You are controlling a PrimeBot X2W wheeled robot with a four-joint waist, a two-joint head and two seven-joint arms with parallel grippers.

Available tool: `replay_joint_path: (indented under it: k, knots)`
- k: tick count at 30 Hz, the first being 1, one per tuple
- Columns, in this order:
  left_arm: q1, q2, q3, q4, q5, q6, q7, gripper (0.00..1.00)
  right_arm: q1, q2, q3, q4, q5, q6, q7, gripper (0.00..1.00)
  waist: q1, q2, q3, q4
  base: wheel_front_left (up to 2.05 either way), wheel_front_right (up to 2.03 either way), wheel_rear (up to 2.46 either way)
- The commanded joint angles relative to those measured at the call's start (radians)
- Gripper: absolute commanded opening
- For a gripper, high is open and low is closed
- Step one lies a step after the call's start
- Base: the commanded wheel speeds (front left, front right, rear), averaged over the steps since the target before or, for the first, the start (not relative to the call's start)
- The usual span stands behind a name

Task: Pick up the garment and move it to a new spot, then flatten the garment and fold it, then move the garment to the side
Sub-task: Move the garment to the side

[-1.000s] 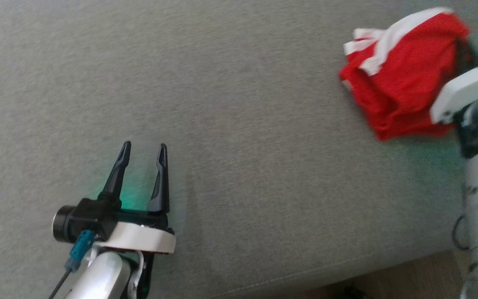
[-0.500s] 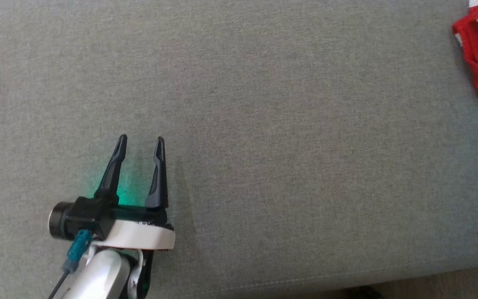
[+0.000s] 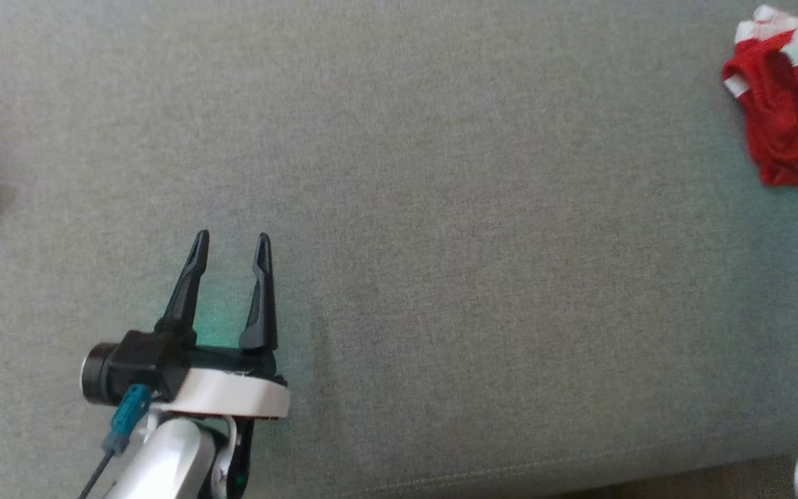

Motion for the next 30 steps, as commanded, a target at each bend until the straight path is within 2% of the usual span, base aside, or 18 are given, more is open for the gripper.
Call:
replay_joint_path:
  k: [1,11,17,30]
  knots:
    - [-0.012,0.015,0.044,-0.017,-0.009,0.004,-0.013,1.00,0.021,0.012,0.042,-0.048,0.017,0.007,-0.012,1.00,0.0000,0.0000,-0.044,0.002,0.00,0.00,0.00]
    - [0.060,0.005,0.099,0.094,-0.078,-0.001,-0.045,1.00,0.234,0.110,0.216,-0.153,0.121,0.007,-0.013,1.00,0.0000,0.0000,-0.264,0.070,0.00,0.00,0.00]
    - [0.135,-0.004,0.115,0.158,-0.106,-0.007,-0.057,1.00,0.424,0.148,0.275,-0.231,0.214,0.007,-0.022,1.00,0.0000,0.0000,-0.385,0.125,0.00,0.00,0.00]
    - [0.228,-0.007,0.108,0.173,-0.111,-0.018,-0.065,1.00,0.769,0.172,0.348,-0.425,0.373,0.007,-0.078,1.00,0.0000,0.0000,-0.464,0.176,0.00,0.00,0.00]
